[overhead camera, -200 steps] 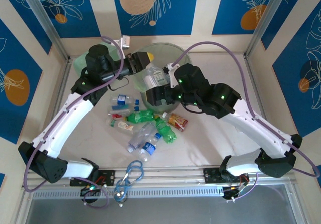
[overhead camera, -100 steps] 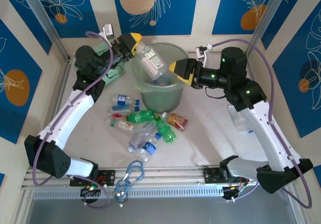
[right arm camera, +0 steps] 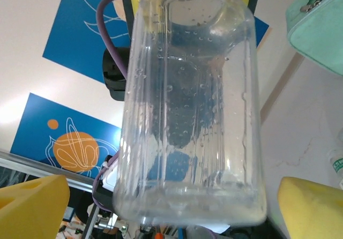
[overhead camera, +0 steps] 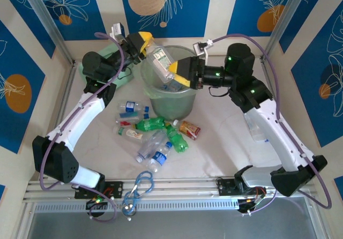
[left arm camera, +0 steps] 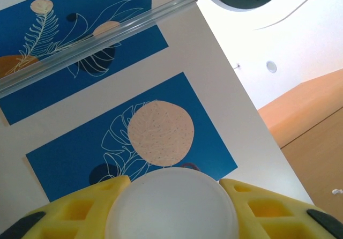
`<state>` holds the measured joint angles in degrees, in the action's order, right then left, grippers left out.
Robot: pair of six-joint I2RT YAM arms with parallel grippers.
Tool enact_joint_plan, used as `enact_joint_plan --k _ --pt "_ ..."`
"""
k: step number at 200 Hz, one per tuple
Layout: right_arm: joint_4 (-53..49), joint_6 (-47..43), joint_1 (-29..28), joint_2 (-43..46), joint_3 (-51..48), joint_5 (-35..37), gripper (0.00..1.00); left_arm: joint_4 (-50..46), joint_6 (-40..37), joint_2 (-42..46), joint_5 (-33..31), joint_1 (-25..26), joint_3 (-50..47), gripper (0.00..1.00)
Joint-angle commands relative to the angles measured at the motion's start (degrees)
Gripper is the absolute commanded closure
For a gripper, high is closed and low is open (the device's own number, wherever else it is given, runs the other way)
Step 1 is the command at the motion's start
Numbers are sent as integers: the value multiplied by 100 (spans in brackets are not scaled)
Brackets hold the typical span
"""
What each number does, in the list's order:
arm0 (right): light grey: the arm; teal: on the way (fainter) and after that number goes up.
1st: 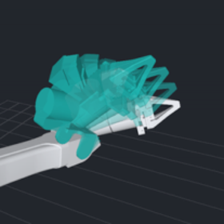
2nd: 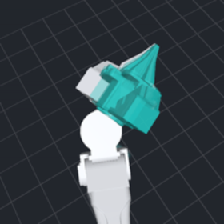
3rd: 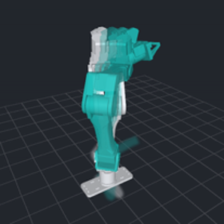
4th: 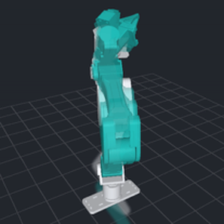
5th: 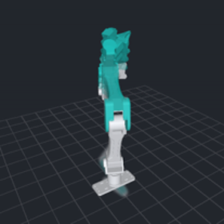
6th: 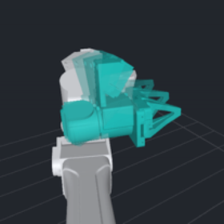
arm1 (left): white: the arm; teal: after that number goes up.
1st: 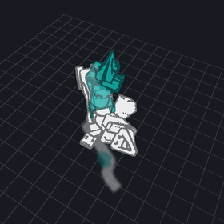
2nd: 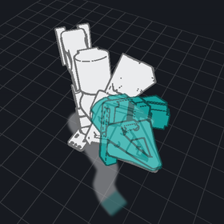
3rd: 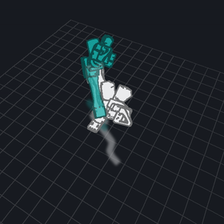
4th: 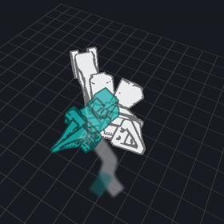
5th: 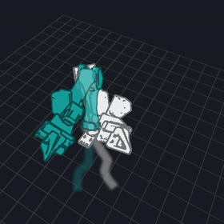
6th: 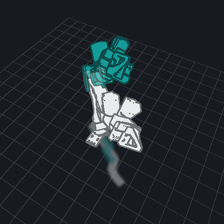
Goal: Put the plastic bottles in the bin
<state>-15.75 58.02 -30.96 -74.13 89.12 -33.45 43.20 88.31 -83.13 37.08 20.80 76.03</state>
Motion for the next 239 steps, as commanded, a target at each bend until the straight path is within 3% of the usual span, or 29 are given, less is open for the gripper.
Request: enact_joint_plan --k 1,76,119,136,155,239 --pt "-253 -296 -220 -115 394 137 2 461 111 38 147 -8 -24 75" --pt "-192 -320 -428 -247 467 308 24 645 204 8 150 -12 -118 75" --pt "-187 -310 -394 -243 444 422 25 723 248 32 159 -6 -178 75" --pt "-175 -272 -371 -243 424 483 19 734 248 55 145 -14 -211 75" --pt "-88 -226 -341 -234 386 509 19 745 254 61 133 -10 -241 76" --pt "-121 -235 -332 -192 305 648 39 664 130 104 133 -14 -333 73"
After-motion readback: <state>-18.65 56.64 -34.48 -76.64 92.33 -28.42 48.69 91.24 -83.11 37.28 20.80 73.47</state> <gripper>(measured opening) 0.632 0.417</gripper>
